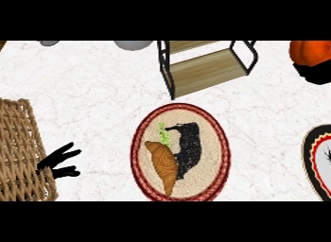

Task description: Pick the squash from the placemat and place it in the tiered shelf

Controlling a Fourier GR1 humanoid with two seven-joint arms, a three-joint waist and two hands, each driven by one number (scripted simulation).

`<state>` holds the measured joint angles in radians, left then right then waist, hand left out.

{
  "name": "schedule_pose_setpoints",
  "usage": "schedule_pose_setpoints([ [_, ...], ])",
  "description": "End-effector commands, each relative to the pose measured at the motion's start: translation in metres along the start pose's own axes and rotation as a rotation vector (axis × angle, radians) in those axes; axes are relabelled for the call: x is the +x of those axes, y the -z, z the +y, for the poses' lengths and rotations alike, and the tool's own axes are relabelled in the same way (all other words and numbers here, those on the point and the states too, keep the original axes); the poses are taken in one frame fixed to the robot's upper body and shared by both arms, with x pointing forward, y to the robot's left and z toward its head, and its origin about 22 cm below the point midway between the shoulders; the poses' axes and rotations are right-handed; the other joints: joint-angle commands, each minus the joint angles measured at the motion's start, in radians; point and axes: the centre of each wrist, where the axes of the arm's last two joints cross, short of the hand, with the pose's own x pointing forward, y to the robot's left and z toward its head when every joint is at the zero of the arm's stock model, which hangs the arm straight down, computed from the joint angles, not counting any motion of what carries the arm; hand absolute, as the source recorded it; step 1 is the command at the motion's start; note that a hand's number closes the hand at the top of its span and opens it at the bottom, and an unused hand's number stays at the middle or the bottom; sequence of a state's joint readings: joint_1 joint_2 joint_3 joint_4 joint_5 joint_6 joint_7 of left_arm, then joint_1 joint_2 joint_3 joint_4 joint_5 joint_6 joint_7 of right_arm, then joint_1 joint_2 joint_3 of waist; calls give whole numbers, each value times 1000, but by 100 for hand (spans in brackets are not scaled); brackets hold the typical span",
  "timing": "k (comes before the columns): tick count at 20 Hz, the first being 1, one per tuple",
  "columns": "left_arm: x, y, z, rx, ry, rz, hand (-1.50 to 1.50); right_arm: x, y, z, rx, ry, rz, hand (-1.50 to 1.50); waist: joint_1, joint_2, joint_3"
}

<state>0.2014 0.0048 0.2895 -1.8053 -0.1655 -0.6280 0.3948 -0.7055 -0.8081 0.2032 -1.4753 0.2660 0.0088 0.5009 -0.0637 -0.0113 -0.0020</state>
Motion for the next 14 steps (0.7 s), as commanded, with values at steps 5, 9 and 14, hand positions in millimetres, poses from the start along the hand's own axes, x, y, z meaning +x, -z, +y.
schedule_pose_setpoints([
  [5,10,50,-18,83,0,-172,0,16,27,-61,-110,4,77,150,75,18,-2],
  [9,23,65,-17,73,-11,-182,0,9,51,-44,-150,4,105,150,98,27,-1],
  [14,37,72,-24,60,10,-197,0,22,76,-62,-155,-25,103,150,123,34,-1],
])
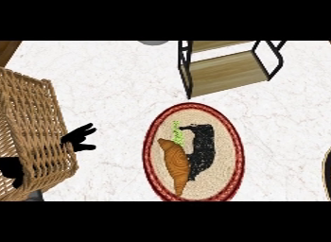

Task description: Pick the squash from the placemat and place it in the tiered shelf

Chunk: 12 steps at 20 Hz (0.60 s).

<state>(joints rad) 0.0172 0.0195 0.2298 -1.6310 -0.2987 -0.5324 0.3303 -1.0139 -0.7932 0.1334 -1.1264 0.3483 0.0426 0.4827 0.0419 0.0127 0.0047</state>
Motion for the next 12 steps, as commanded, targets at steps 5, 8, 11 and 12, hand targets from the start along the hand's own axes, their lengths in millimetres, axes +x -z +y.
schedule_pose_setpoints([
  [5,3,16,-25,56,-79,-158,0,14,26,45,60,-67,-38,150,18,8,-8],
  [8,3,18,-18,63,-73,-161,0,25,37,42,98,-95,-43,150,33,13,-8],
  [11,14,17,-15,38,-66,-174,0,14,40,76,131,-92,-25,150,49,20,-7],
  [12,13,20,-17,41,-71,-183,0,26,41,83,154,-64,-16,150,48,20,-8],
])
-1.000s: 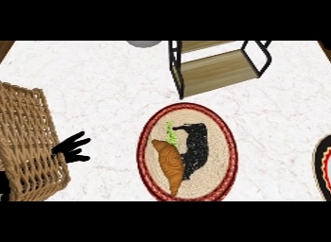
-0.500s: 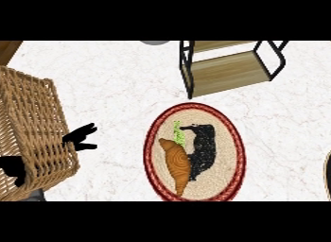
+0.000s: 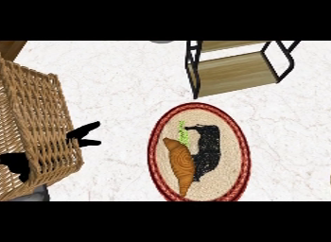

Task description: Pick the squash from the placemat and place it in the tiered shelf

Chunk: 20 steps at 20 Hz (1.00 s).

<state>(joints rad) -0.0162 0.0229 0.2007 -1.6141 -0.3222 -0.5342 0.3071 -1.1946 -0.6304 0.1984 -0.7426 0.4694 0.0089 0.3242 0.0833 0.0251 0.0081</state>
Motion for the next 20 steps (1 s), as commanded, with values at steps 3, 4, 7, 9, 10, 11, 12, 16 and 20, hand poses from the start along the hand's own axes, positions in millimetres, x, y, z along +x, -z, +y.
schedule_pose_setpoints([
  [3,4,19,-9,66,-100,-127,0,18,14,22,94,-8,2,150,-7,7,-11],
  [4,-11,9,-15,87,-100,-131,0,4,14,26,115,9,-22,150,-6,5,-11],
  [7,7,9,-3,74,-90,-132,0,16,12,59,247,392,48,150,-5,5,-8],
  [9,-1,5,-3,76,-98,-133,0,-5,12,70,281,577,126,-150,-7,10,-7],
  [10,6,9,-1,82,-104,-129,0,16,14,67,302,642,119,-150,-4,9,-8],
  [11,4,7,-5,65,-104,-127,0,-6,15,65,277,689,128,-150,-8,11,-7],
  [12,10,8,1,73,-85,-142,0,14,17,65,315,745,129,-150,3,11,-8],
  [16,7,5,5,92,-104,-144,0,6,18,66,208,916,111,-150,-6,9,-8],
  [20,-2,9,-7,83,-104,-115,0,1,22,44,3,981,91,-150,-21,8,-10],
])
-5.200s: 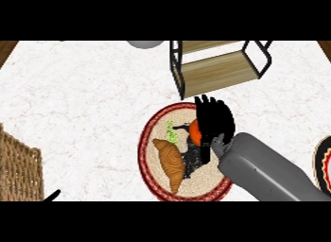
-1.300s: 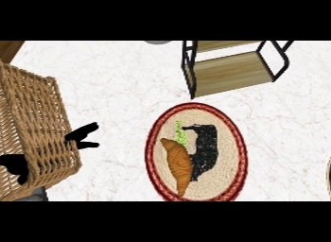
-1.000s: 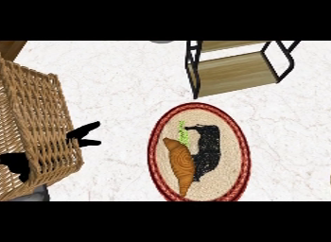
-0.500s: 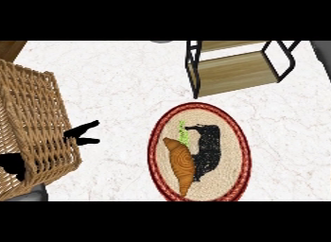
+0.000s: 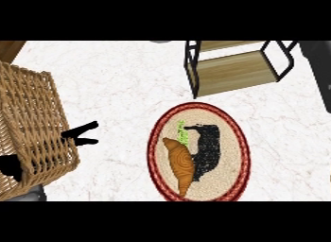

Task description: Pick the squash from the placemat and place it in the tiered shelf

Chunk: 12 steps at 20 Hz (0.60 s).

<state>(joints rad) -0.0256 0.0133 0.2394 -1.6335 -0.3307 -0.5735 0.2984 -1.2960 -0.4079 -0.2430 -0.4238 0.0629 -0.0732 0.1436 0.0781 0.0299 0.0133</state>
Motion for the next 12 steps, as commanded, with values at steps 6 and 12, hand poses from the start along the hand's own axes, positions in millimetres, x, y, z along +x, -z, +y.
schedule_pose_setpoints([
  [6,-7,4,2,96,-113,-102,0,20,-4,-81,-430,180,-104,-150,-29,-3,-15],
  [12,-19,1,-6,126,-138,-80,0,-4,-23,-163,-604,153,-8,-150,-55,-11,-15],
])
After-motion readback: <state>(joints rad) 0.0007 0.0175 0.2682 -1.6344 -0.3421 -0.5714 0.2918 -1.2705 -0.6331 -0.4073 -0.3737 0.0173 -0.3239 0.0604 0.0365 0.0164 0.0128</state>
